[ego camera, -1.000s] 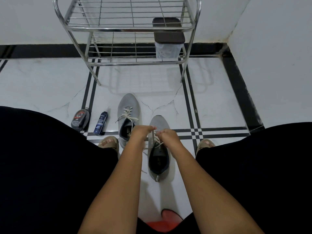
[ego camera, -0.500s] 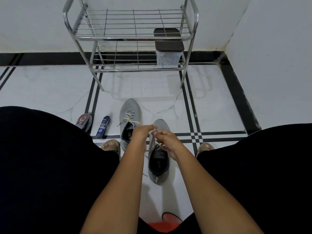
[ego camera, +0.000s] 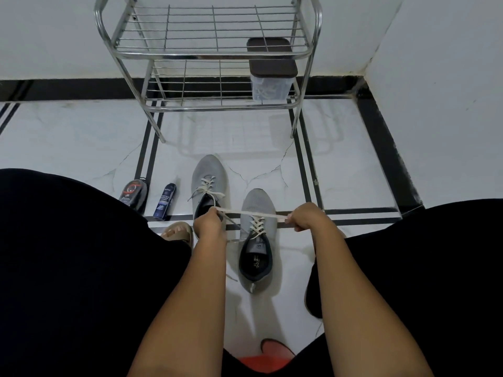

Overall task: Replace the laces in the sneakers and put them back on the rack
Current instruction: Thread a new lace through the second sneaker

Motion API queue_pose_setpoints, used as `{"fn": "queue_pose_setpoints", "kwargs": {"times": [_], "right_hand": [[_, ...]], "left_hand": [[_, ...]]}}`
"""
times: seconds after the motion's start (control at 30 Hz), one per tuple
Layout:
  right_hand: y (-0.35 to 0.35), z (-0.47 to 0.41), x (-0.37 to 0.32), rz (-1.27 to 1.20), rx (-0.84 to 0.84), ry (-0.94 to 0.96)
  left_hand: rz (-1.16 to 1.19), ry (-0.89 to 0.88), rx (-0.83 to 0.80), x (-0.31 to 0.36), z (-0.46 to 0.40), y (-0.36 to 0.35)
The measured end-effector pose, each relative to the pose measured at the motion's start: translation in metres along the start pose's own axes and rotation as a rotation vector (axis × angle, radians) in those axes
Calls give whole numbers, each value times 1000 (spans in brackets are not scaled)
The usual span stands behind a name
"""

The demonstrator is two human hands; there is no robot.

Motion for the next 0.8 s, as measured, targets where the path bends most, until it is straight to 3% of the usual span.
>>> {"fn": "queue_pose_setpoints", "kwargs": {"times": [0.07,0.13,0.2,0.23,0.3,0.37,0.43,0.6,0.73,0.8], "right_hand": [[5,-4,0,-10,53,27],[1,-1,-14,23,93,124],[-13,7,-34,-5,83,251],[-19,11,-43,-27,70,306],[-28,19,-57,-79,53,387],[-27,21,-61,-157,76,425],[-23,15,-54,-199,108,406],[-21,6,-42,-263,125,342],[-22,-8,-22,-405,198,207],[-24,-16,-10,-285,215,129]], "left_hand": [[-72,-27,23,0,1,4],[-341,-112,151,7,7,14],[-638,-375,292,35,28,14],[-727,-525,247,45,38,-1],[-783,-641,-63,43,41,-41],[-759,-524,-383,24,41,-69],[-712,-414,-504,9,42,-75],[-658,-423,-558,-2,36,-73],[-721,-448,-424,3,24,-67],[-797,-447,-354,2,18,-62]]}}
Point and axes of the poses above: each hand's wrist, its own z-axis away from the middle knuckle, its own y-axis out of the back of the hand, x = y × z, the point moved 9 cm from there along -z, towards the middle knuckle, and after that the axes turned 6 degrees about -x, right-handed, at the moved point
